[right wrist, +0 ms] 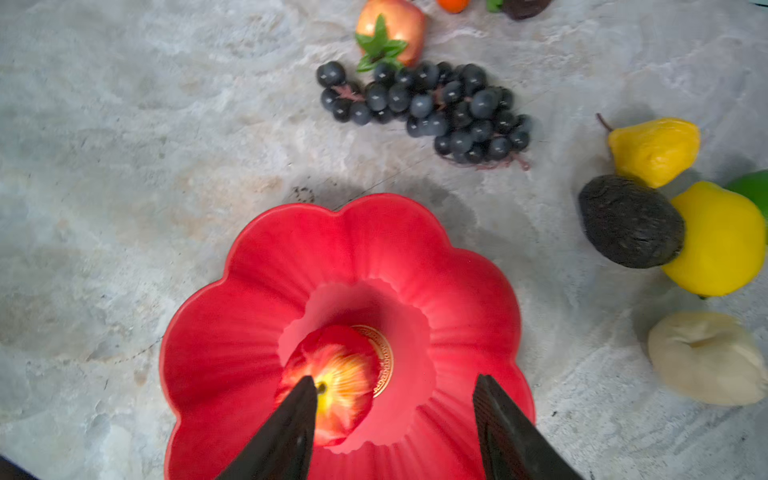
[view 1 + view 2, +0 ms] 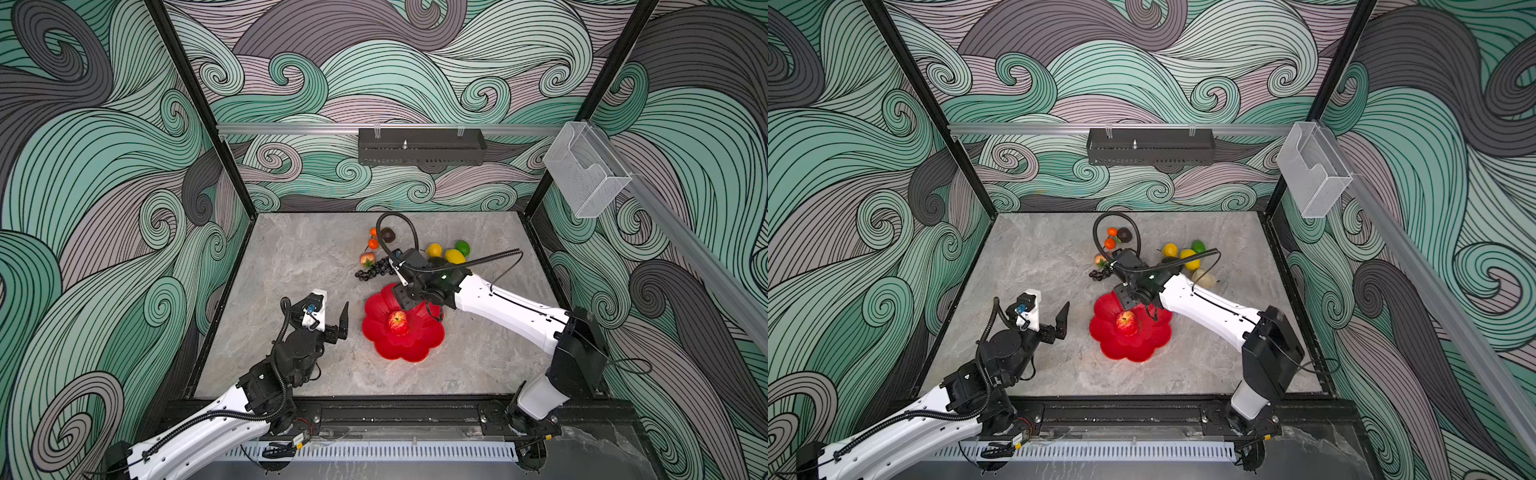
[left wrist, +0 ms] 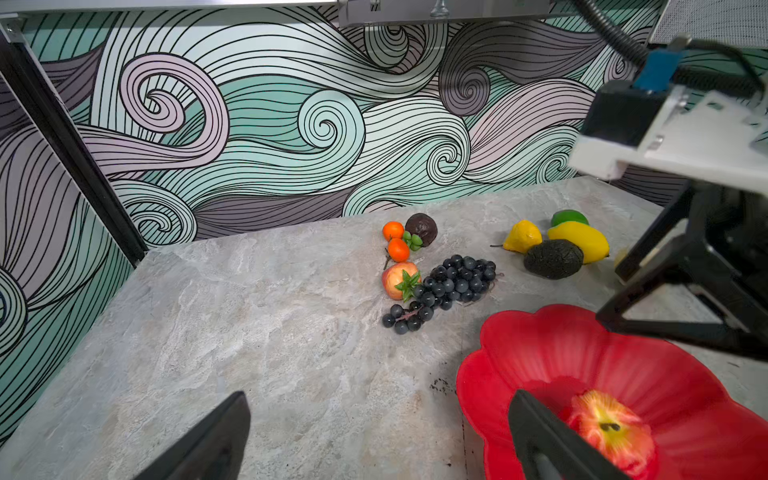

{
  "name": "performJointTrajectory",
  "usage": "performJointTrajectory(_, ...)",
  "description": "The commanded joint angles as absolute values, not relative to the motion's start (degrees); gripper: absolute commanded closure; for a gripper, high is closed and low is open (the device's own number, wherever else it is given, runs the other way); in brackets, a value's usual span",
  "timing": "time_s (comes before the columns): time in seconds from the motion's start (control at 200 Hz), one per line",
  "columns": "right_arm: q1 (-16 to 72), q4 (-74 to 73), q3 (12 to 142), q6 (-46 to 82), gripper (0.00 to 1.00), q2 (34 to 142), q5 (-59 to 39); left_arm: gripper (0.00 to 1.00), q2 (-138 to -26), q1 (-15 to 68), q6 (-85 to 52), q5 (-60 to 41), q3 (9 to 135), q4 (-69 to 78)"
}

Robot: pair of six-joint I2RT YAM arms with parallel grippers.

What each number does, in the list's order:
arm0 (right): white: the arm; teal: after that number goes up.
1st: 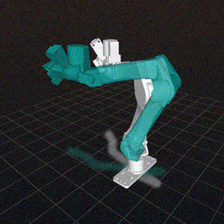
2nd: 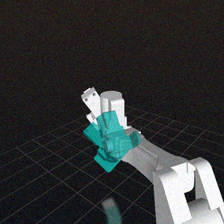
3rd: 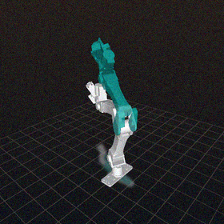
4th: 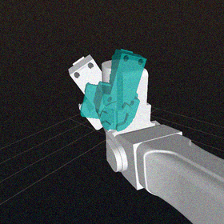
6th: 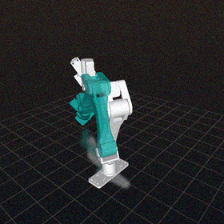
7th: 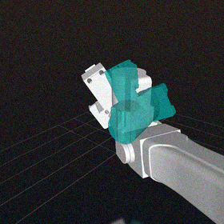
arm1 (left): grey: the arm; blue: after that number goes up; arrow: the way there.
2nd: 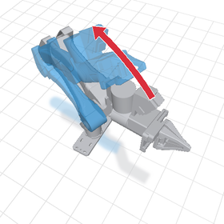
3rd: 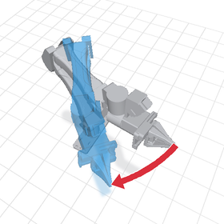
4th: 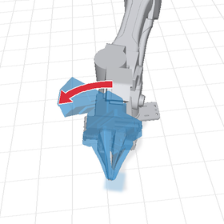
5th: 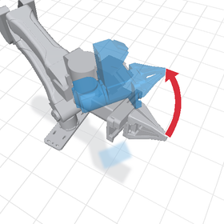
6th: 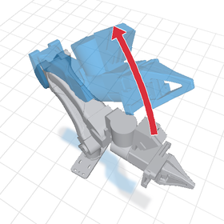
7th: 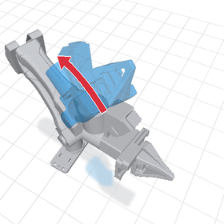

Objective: Place and organize the fake fruits in the fruit bowl
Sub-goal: 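Move the right gripper over the dark avocado beside the yellow pear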

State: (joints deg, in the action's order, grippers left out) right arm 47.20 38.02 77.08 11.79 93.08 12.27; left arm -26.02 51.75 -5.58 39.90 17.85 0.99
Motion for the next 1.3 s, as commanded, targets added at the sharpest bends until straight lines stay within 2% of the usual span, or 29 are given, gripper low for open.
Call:
performJointTrajectory(0.0,41.1,40.4,78.2,14.6,0.34,91.7,15.3,0.01,-26.1,51.2,-6.2,41.5,18.4,1.1)
performJointTrajectory(0.115,34.3,39.8,77.2,19.0,0.25,90.5,13.9,0.01,-26.8,51.2,-6.3,41.5,18.4,1.4)
performJointTrajectory(0.235,29.1,38.6,78.0,20.1,0.22,92.0,11.4,0.01,-27.7,51.2,-6.5,41.5,18.6,1.6)
performJointTrajectory(0.375,25.6,38.4,81.4,19.2,0.17,97.0,10.5,0.01,-28.4,51.2,-6.5,41.6,18.9,1.6)
performJointTrajectory(0.54,23.1,38.2,86.5,16.3,0.05,104.5,7.5,0.01,-28.9,51.1,-6.5,42.0,18.7,1.8)
performJointTrajectory(0.786,20.6,38.4,92.6,14.8,0.05,113.7,5.1,0.01,-29.7,50.9,-6.5,43.2,18.7,2.1)
performJointTrajectory(0.976,20.7,42.2,98.2,12.4,0.06,120.4,3.7,0.01,-28.3,50.8,-7.7,47.8,18.7,-0.1)
performJointTrajectory(1.201,21.4,42.6,97.8,11.5,0.05,121.9,4.5,0.01,-25.3,50.4,-8.2,49.6,17.2,0.5)
performJointTrajectory(1.296,22.3,44.1,98.5,10.8,0.08,122.7,3.9,0.01,-24.2,50.1,-8.3,49.7,16.7,0.6)
